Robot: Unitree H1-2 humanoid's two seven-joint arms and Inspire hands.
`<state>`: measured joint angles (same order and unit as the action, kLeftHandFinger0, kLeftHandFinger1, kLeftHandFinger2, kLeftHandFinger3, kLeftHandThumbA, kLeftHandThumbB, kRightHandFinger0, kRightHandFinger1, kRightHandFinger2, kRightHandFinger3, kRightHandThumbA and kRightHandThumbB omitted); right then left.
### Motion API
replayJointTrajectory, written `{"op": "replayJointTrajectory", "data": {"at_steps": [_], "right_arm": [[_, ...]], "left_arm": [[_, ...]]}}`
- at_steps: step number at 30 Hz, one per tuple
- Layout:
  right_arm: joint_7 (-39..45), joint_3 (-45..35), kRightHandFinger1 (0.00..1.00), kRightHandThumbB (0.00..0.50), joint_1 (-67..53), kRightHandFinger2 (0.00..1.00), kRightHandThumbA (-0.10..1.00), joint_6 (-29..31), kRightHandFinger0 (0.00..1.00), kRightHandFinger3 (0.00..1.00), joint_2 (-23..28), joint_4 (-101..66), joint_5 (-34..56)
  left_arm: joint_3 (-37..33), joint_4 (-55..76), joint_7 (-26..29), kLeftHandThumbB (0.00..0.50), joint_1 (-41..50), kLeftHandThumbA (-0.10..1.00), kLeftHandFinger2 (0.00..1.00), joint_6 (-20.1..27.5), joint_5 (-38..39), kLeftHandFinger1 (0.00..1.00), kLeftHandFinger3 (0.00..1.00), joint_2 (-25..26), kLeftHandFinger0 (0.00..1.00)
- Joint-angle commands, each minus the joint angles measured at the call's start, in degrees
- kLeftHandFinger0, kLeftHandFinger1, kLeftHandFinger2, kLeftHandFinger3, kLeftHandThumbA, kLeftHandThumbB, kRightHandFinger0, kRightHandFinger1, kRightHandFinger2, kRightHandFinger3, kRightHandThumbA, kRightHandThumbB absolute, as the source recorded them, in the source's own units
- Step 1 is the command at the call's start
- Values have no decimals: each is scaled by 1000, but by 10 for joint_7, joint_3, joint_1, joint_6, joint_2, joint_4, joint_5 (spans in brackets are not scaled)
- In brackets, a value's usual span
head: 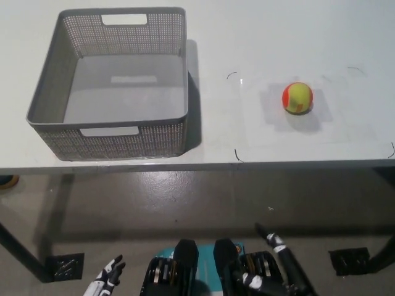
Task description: Use the right hand to pick up a tennis ball and put it into a container on the left side
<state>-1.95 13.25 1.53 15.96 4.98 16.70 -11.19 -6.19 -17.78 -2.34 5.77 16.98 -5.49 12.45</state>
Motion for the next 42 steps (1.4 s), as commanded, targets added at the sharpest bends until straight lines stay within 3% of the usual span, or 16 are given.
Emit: {"op": "replayJointTrajectory", "data": {"at_steps": [1, 5, 7, 9, 11, 12, 16, 20, 22, 23, 26, 29, 34, 42], "right_arm": [[-54, -64, 1000, 341, -13, 1000, 1000, 110, 1000, 1000, -2, -118, 57], [-36, -93, 1000, 303, -20, 1000, 1000, 110, 1000, 1000, 8, -178, 72], [-32, -113, 1000, 332, -21, 1000, 1000, 110, 1000, 1000, 10, -213, 82], [-36, -128, 1000, 323, -19, 1000, 1000, 110, 1000, 1000, 19, -244, 68], [-36, -139, 1000, 354, -17, 1000, 1000, 110, 1000, 1000, 20, -258, 59], [-41, -155, 1000, 392, -14, 1000, 1000, 106, 1000, 1000, 21, -276, 35], [-40, -187, 1000, 443, 1, 1000, 1000, 79, 1000, 1000, 37, -323, -11], [-16, -218, 1000, 500, 41, 1000, 1000, -24, 1000, 1000, 66, -394, -64], [-4, -222, 1000, 500, 65, 1000, 1000, -62, 1000, 1000, 77, -410, -92], [23, -223, 1000, 500, 98, 1000, 1000, -118, 1000, 1000, 99, -427, -112], [48, -216, 1000, 482, 140, 1000, 1000, -156, 1000, 1000, 128, -420, -145], [86, -201, 1000, 473, 209, 1000, 870, -212, 1000, 1000, 162, -403, -180], [122, -165, 1000, 463, 318, 1000, 743, -249, 1000, 1000, 200, -328, -198], [181, -72, 1000, 475, 464, 1000, 833, -295, 1000, 1000, 220, -192, -234]], "left_arm": [[19, 32, -11, 394, -3, 1000, 1000, 92, 43, 1000, 1000, 0, 1000], [25, 35, -12, 389, -4, 1000, 1000, 98, 44, 1000, 1000, 2, 1000], [28, 36, -14, 389, -4, 1000, 1000, 97, 43, 1000, 1000, 3, 1000], [31, 37, -14, 386, -3, 1000, 1000, 99, 43, 1000, 1000, 2, 1000], [34, 37, -14, 383, 0, 1000, 1000, 99, 43, 1000, 1000, 2, 1000], [36, 36, -15, 383, 1, 1000, 1000, 99, 43, 1000, 1000, 2, 1000], [41, 38, -16, 375, 8, 1000, 1000, 99, 44, 1000, 1000, 3, 1000], [46, 41, -17, 382, 20, 1000, 1000, 99, 46, 1000, 1000, 6, 1000], [48, 42, -15, 380, 27, 1000, 1000, 99, 46, 1000, 1000, 3, 1000], [49, 41, -14, 372, 31, 1000, 1000, 99, 44, 1000, 1000, 3, 1000], [51, 46, -13, 373, 49, 1000, 1000, 99, 44, 1000, 1000, 4, 1000], [54, 52, -15, 378, 60, 1000, 1000, 99, 49, 1000, 1000, 5, 1000], [56, 54, -21, 387, 62, 1000, 1000, 99, 58, 1000, 1000, 7, 1000], [57, 49, -19, 379, 64, 1000, 1000, 99, 45, 1000, 1000, 6, 1000]]}}
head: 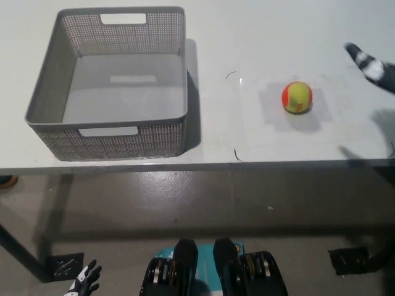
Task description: Use the right hand to pick up a tennis ball and put it into a container on the left side
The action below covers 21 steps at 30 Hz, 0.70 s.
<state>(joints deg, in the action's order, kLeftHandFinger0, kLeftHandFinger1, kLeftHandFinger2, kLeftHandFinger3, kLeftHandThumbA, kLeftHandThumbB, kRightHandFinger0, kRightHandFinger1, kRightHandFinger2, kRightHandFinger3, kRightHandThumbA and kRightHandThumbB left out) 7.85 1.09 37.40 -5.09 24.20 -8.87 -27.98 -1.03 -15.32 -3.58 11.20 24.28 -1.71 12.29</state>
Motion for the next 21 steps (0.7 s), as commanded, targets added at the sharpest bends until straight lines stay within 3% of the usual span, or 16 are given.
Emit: {"op": "replayJointTrajectory", "data": {"at_steps": [1, 10, 21], "right_arm": [[90, 62, 1000, 483, 123, 1000, 830, -92, 1000, 1000, 29, 84, -65], [107, 135, 1000, 500, 248, 1000, 878, -107, 1000, 1000, 1, 275, -56], [90, 191, 1000, 500, 313, 1000, 920, -88, 1000, 1000, -40, 476, -62]], "left_arm": [[6, 26, -6, 378, 11, 1000, 1000, 26, 5, 1000, 1000, 7, 1000], [7, 23, -3, 370, 13, 1000, 1000, 26, -1, 1000, 1000, 7, 1000], [10, 24, -5, 358, 16, 1000, 1000, 26, 3, 1000, 1000, 8, 1000]]}}
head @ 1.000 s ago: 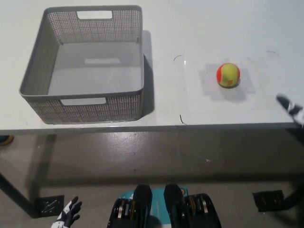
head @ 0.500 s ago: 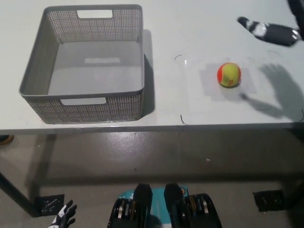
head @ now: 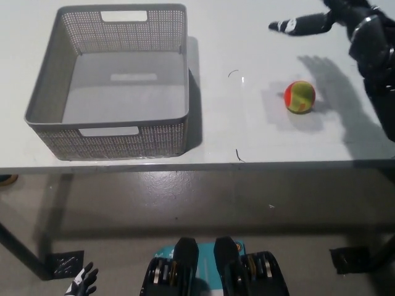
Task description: Use the right hand to pick up a tennis ball and put it into a container on the left side
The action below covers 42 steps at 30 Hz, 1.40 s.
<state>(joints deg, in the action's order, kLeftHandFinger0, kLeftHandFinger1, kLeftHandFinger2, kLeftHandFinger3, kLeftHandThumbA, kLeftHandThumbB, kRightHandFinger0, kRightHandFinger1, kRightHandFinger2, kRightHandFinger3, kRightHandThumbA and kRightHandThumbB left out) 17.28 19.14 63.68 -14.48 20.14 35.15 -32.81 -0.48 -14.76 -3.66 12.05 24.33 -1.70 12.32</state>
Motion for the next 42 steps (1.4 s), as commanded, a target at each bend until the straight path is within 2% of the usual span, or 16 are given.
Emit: {"op": "replayJointTrajectory", "data": {"at_steps": [1, 4, 5, 11, 24, 27, 29, 33, 35, 42], "right_arm": [[-10, 14, 1000, 500, 55, 1000, 918, 9, 1000, 1000, -4, 59, -13], [-19, 18, 1000, 500, 63, 1000, 913, 18, 1000, 1000, -12, 106, -7], [-23, 17, 1000, 500, 64, 1000, 914, 25, 1000, 1000, -15, 127, -3], [-39, 24, 1000, 500, 72, 1000, 928, 41, 1000, 1000, -27, 191, -5], [-65, 29, 1000, 500, 81, 1000, 904, 69, 1000, 1000, -48, 322, 9], [-70, 30, 1000, 475, 80, 1000, 858, 72, 1000, 1000, -53, 336, 10], [-76, 31, 1000, 467, 76, 1000, 845, 76, 1000, 1000, -54, 341, 11], [-80, 25, 1000, 499, 75, 1000, 832, 80, 1000, 1000, -60, 360, 22], [-80, 24, 1000, 500, 73, 1000, 864, 81, 1000, 1000, -63, 365, 25], [-79, 25, 1000, 500, 67, 1000, 846, 85, 1000, 1000, -69, 384, 31]], "left_arm": [[5, 18, -6, 357, 8, 1000, 1000, 26, 7, 1000, 1000, 8, 1000], [6, 18, -7, 365, 6, 1000, 1000, 26, 6, 1000, 1000, 9, 1000], [5, 21, -8, 349, 7, 1000, 1000, 26, 3, 1000, 1000, 10, 1000], [5, 15, -6, 348, 5, 1000, 1000, 26, -1, 1000, 1000, 9, 1000], [9, 20, -15, 389, 7, 1000, 1000, 26, 18, 1000, 1000, 6, 1000], [9, 19, -15, 359, 7, 1000, 1000, 26, 15, 1000, 1000, 7, 1000], [8, 15, -15, 356, 5, 1000, 1000, 26, 11, 1000, 1000, 8, 1000], [8, 16, -14, 376, 3, 1000, 1000, 26, 9, 1000, 1000, 8, 1000], [9, 16, -13, 378, 3, 1000, 1000, 26, 9, 1000, 1000, 9, 1000], [9, 18, -13, 374, 3, 1000, 1000, 26, 8, 1000, 1000, 9, 1000]]}}
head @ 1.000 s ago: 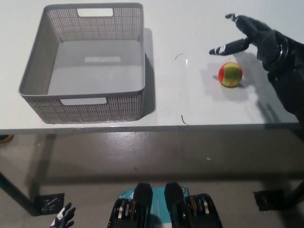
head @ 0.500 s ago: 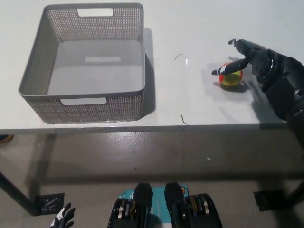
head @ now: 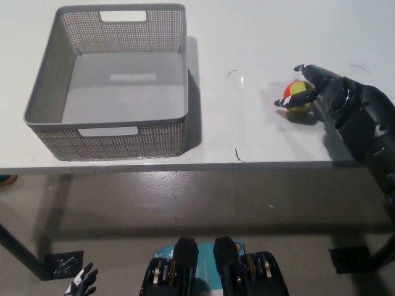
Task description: Use the right hand to pick up a tennis ball and put it into a container on the left side
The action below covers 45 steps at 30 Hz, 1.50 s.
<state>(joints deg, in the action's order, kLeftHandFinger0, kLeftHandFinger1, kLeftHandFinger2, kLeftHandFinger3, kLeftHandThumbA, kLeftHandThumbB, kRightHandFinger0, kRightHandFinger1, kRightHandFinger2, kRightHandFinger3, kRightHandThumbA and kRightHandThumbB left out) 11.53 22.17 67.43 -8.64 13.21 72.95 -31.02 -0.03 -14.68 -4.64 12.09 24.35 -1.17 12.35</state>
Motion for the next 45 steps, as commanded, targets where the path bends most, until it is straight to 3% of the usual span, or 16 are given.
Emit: {"op": "replayJointTrajectory", "data": {"at_steps": [1, 6, 12, 15, 17, 18, 19, 20, 21, 22, 24, 26, 28, 36, 42, 45], "right_arm": [[-24, -3, 1000, 500, 28, 1000, 856, 29, 1000, 1000, -1, 9, 13], [-30, 2, 1000, 497, 24, 1000, 835, 39, 1000, 1000, -5, 29, 13], [-36, -9, 1000, 463, 20, 1000, 693, 53, 1000, 1000, -7, 40, 28], [-40, -4, 1000, 448, 17, 1000, 680, 58, 1000, 1000, -7, 43, 24], [-48, 1, 1000, 421, 14, 1000, 644, 65, 1000, 1000, -6, 44, 19], [-58, 1, 1000, 377, 12, 1000, 541, 66, 967, 1000, -6, 45, 19], [-88, -4, 898, 304, 9, 961, 288, 61, 809, 980, -8, 46, 21], [-92, -5, 871, 305, 8, 937, 247, 60, 778, 951, -9, 47, 21], [-147, -15, 182, 200, -4, 242, -65, 87, 105, 327, -9, 43, 27], [-195, -23, 88, 194, -14, 323, -99, 111, 4, 419, -10, 41, 32], [-231, -34, 167, 164, -21, 598, -100, 127, 0, 701, -11, 40, 39], [-249, -44, 410, 154, -22, 836, -100, 141, 1, 921, -12, 39, 44], [-265, -55, 532, 135, -24, 941, -100, 153, 47, 1000, -13, 39, 50], [-298, -105, 424, 146, -15, 858, -100, 197, 0, 907, -18, 29, 87], [-283, -166, 467, 98, 10, 843, -100, 213, 0, 934, -30, -9, 131], [-269, -180, 503, 106, 17, 868, -100, 220, 29, 936, -36, -44, 139]], "left_arm": [[5, 17, -5, 372, 3, 1000, 1000, 26, 3, 1000, 1000, 10, 1000], [5, 19, -6, 373, 3, 1000, 1000, 26, 6, 1000, 1000, 9, 1000], [7, 19, -7, 377, 1, 1000, 1000, 24, 6, 1000, 1000, 12, 1000], [7, 20, -10, 378, 1, 1000, 1000, 22, 12, 1000, 1000, 12, 1000], [7, 17, -8, 374, 1, 1000, 1000, 26, 8, 1000, 1000, 12, 1000], [7, 18, -9, 374, 1, 1000, 1000, 25, 11, 1000, 1000, 12, 1000], [7, 16, -9, 371, 1, 1000, 1000, 26, 11, 1000, 1000, 11, 1000], [7, 16, -9, 370, 1, 1000, 1000, 26, 11, 1000, 1000, 11, 1000], [7, 17, -10, 378, 3, 1000, 1000, 25, 13, 1000, 1000, 11, 1000], [8, 18, -9, 380, 2, 1000, 1000, 24, 11, 1000, 1000, 10, 1000], [8, 19, -9, 381, 2, 1000, 1000, 22, 10, 1000, 1000, 10, 1000], [9, 17, -7, 375, 1, 1000, 1000, 21, 9, 1000, 1000, 10, 1000], [8, 14, -6, 372, 0, 1000, 1000, 24, 8, 1000, 1000, 10, 1000], [7, 13, -5, 326, 1, 1000, 1000, 26, 6, 1000, 1000, 9, 1000], [7, 12, -4, 336, -2, 1000, 1000, 26, -3, 1000, 1000, 12, 1000], [7, 11, -2, 324, -1, 1000, 1000, 25, -6, 1000, 1000, 12, 1000]]}}
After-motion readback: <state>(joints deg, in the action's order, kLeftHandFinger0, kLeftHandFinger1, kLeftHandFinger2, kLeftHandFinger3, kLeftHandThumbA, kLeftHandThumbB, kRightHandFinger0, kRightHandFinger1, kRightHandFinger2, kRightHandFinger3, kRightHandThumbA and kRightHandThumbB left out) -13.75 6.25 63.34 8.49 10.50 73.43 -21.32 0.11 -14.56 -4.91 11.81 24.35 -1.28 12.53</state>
